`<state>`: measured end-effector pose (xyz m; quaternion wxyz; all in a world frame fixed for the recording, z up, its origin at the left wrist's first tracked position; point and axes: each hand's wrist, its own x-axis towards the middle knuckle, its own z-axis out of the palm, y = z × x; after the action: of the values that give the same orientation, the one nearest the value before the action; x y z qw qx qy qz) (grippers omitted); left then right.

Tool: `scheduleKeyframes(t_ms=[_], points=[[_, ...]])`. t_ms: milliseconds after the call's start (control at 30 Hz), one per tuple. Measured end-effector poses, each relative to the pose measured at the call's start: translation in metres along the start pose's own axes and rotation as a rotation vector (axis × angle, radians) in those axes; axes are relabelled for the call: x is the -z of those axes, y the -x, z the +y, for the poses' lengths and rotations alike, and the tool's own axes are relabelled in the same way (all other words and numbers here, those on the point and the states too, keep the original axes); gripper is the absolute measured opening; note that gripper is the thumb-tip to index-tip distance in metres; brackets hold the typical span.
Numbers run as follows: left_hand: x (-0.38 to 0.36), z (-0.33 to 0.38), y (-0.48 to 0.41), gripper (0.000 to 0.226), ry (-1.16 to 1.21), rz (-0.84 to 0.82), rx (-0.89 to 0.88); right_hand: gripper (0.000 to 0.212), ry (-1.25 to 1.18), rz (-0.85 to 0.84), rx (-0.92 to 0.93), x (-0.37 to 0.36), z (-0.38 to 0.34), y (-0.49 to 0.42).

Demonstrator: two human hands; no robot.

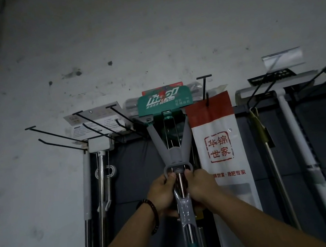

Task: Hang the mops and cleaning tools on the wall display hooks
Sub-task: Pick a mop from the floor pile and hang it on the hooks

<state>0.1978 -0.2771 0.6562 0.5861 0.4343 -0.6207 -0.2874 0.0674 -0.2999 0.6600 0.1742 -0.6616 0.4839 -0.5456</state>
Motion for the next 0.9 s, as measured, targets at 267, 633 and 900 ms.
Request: scheduleKeyframes(t_ms=[267, 633, 900], points=[[-0.003, -0.01, -0.012, 0.044, 0.004, -0.023, 0.063, 0.044, 0.056, 0.061, -0.047, -0.01, 0.005, 0.0], [0.006, -0.027, 0.009, 0.025, -0.09, -0.076, 0.065, 0.066, 0.118, 0.1, 0.025, -0.034, 0.009, 0.055], [0.036, -0.092, 0.113, 0.022, -0.06, -0.156, 0.245, 0.031, 0.083, -0.138, 0.051, -0.05, 0.043, 0.167]])
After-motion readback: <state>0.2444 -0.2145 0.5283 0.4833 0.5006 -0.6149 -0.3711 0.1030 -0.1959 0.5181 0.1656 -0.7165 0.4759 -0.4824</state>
